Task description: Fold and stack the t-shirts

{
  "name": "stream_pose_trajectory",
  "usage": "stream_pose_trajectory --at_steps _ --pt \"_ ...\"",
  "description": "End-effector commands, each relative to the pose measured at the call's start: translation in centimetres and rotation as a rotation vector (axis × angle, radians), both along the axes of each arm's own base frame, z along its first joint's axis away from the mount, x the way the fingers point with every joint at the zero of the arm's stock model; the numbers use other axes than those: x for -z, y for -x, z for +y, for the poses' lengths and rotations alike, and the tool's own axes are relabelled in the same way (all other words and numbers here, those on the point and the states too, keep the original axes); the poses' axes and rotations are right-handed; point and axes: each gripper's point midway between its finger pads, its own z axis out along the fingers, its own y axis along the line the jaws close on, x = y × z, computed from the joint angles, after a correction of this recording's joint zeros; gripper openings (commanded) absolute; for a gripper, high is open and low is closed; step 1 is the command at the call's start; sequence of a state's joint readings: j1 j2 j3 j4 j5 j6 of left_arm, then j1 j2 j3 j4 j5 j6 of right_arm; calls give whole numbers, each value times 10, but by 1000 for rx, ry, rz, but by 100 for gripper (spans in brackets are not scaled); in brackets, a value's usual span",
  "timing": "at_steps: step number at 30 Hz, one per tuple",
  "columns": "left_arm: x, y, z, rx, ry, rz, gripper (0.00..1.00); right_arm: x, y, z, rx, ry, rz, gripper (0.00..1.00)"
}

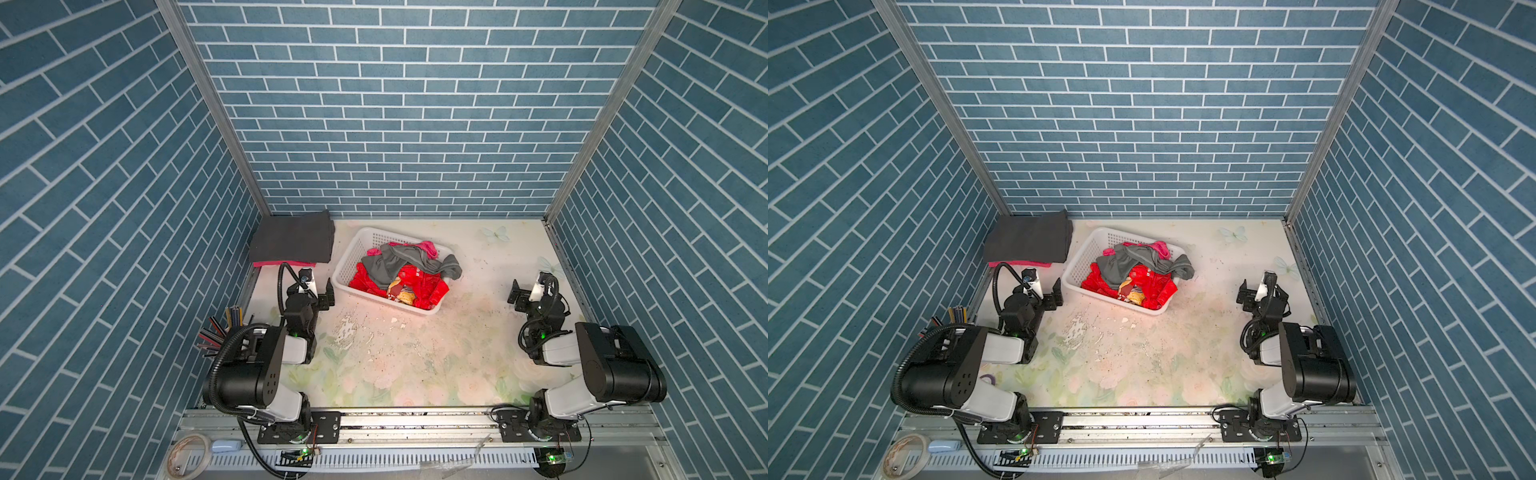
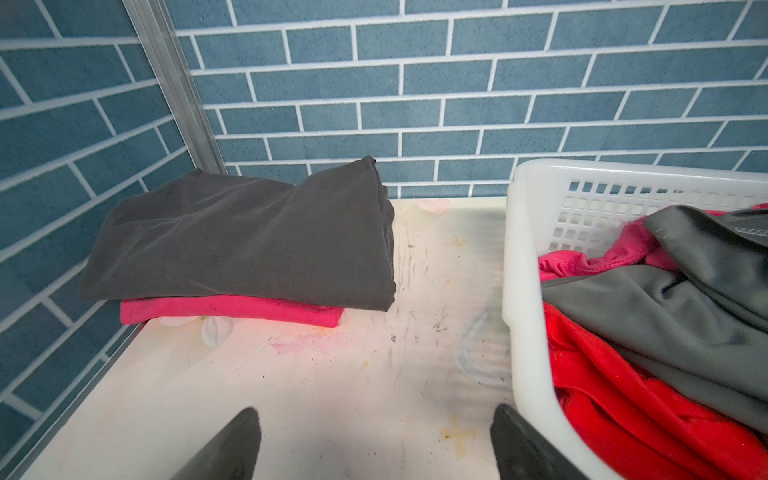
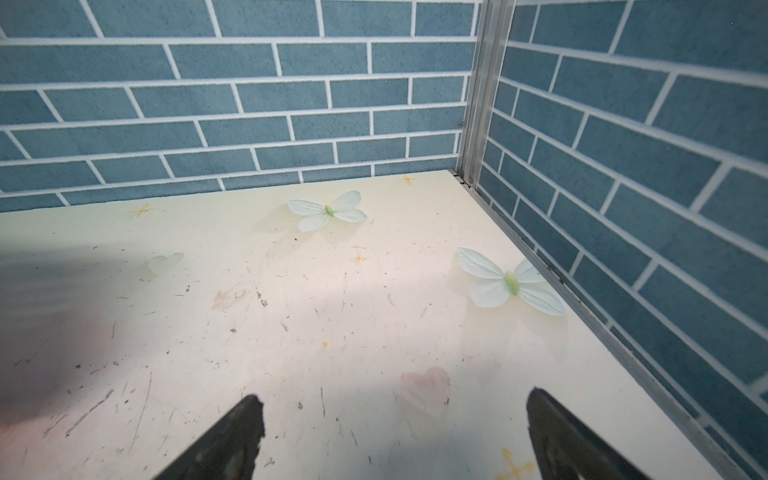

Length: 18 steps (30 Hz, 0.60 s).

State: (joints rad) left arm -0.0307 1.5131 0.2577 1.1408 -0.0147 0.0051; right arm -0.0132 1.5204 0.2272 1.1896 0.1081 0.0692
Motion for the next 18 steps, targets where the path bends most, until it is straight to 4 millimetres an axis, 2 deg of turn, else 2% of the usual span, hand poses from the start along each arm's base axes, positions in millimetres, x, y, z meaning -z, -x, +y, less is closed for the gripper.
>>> stream_pose_trajectory --at_steps 1,15,18 --pt "-6 -4 -2 12 -7 -20 88 -7 -4 1 -8 14 -22 99" --pt "-7 -4 -4 12 -16 -17 88 -8 -3 1 -10 17 -26 99" --pt "-17 -10 11 -87 -13 23 88 -20 -1 1 2 41 -52 99"
